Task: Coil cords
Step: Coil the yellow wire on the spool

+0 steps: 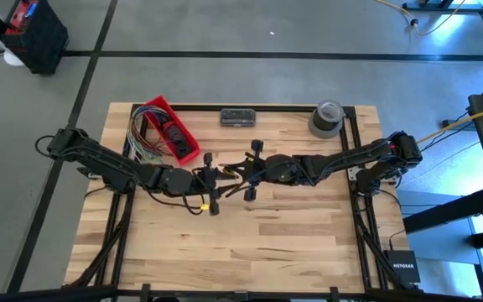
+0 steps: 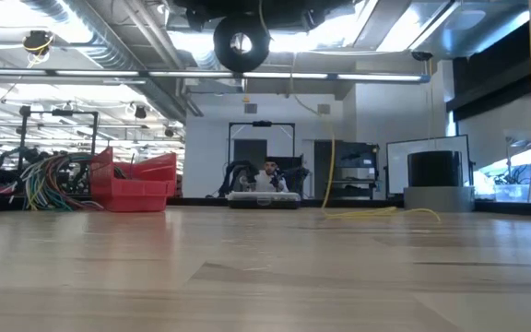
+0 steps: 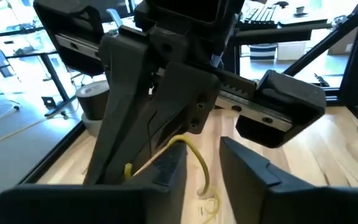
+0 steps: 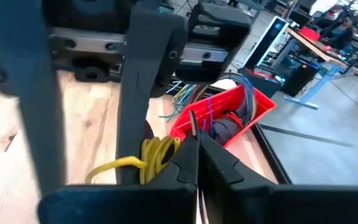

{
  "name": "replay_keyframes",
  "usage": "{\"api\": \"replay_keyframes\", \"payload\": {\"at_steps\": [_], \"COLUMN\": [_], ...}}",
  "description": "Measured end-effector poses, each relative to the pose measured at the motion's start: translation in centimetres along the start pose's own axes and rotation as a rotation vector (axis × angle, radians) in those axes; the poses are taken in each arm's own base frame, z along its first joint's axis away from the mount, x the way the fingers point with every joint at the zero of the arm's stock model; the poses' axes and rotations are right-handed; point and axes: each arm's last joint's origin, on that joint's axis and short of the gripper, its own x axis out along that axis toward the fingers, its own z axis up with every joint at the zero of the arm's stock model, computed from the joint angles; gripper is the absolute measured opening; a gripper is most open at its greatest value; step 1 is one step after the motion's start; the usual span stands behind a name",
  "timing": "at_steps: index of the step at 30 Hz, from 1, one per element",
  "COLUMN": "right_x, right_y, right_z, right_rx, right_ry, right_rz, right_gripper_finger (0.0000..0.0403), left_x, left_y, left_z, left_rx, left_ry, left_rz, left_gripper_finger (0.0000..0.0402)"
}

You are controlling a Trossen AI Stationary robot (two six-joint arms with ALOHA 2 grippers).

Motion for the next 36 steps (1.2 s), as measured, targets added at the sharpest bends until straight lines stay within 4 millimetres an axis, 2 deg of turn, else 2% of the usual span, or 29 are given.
{"api": "replay_keyframes", "payload": {"at_steps": [6,19,23,29,36], "right_x": [-0.2,0.3,0.3,0.3,0.3], "right_y": [-0.5,-0.2,-0.2,-0.1,-0.1], "right_z": [1.2,0.8,0.8,0.7,0.7], "right_rx": [0.11,0.12,0.111,0.109,0.109], "right_ry": [-0.092,-0.091,-0.087,-0.084,-0.096], "right_rz": [-0.062,-0.064,-0.061,-0.057,-0.059], "right_gripper_finger": [0.0005,0.0005,0.0005,0.0005,0.0005], "left_x": [0.0,0.0,0.0,0.0,1.0], "left_y": [-0.2,-0.2,-0.1,-0.1,-0.4], "left_z": [-0.1,-0.2,-0.3,-0.3,-1.0], "left_rx": [0.001,-0.003,0.01,0.045,0.032], "left_ry": [-0.002,0.007,0.017,0.022,0.019], "left_rz": [-0.009,-0.003,-0.001,0.0,-0.008], "left_gripper_finger": [0.0117,0.0102,0.0078,0.0008,0.0002]}}
